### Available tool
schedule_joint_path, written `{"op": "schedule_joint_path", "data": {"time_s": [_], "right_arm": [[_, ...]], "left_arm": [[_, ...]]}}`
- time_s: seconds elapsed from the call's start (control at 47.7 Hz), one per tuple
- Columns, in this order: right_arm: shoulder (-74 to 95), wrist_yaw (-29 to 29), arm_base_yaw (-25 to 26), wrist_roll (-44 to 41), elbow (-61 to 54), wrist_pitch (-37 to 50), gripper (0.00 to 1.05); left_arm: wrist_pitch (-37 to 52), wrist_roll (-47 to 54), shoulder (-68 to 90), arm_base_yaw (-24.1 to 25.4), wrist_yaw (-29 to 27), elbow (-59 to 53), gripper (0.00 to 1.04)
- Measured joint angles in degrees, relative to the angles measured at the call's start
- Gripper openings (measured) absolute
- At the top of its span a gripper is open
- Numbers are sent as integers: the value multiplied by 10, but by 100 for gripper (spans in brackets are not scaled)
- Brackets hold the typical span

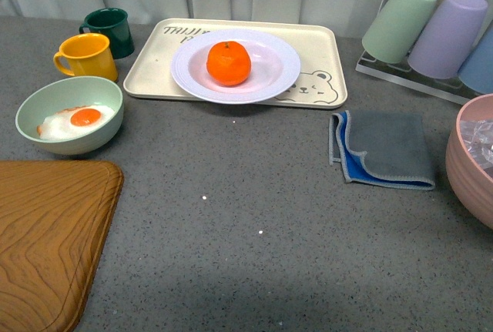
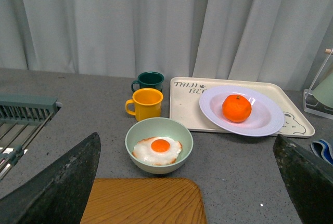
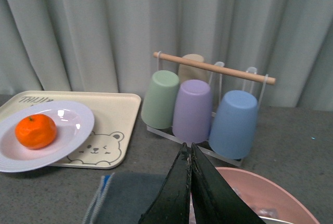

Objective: Place orange and plate with both arms

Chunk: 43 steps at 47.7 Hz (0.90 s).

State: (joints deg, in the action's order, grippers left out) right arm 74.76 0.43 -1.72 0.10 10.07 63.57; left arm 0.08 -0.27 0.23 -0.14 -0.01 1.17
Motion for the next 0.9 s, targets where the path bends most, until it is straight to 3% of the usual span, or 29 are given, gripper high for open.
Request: {"op": "schedule_joint_path", "data": {"time_s": [0.902], "right_arm": [[-348, -3, 16, 0, -95, -250, 1]], "left_arm": [[0, 0, 0, 0, 0, 0, 98]]}}
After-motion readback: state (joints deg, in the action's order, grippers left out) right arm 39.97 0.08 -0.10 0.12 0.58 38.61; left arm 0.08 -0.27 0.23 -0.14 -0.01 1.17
